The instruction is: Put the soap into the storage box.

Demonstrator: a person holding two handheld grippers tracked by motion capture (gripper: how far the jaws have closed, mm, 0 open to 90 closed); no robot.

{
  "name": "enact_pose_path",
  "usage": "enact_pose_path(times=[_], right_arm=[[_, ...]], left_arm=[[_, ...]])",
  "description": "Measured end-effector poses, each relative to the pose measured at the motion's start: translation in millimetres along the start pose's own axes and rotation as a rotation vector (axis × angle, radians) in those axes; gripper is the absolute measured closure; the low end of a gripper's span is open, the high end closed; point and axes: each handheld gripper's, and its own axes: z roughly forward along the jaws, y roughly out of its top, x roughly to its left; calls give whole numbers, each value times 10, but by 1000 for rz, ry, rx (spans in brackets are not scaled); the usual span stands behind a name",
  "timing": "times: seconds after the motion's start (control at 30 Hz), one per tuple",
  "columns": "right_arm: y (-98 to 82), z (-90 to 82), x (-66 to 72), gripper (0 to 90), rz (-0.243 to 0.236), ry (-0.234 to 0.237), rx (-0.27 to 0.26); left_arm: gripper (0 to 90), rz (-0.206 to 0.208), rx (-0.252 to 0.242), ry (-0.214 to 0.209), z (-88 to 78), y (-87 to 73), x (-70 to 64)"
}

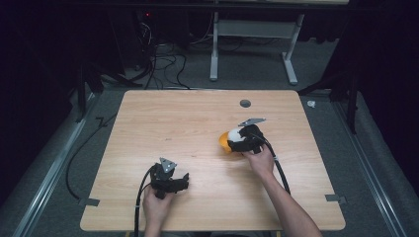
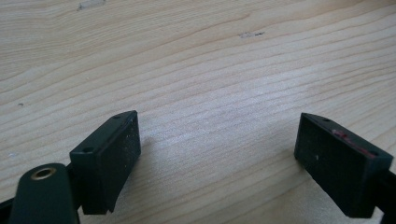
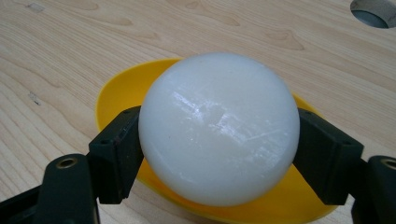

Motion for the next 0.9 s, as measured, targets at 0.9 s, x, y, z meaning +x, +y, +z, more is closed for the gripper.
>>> enact_pose_path(times=[0.9], right_arm=[[24,-189,-26,274,36,-18,-74]], left_arm=[[148,0,0,0,0,0,0]])
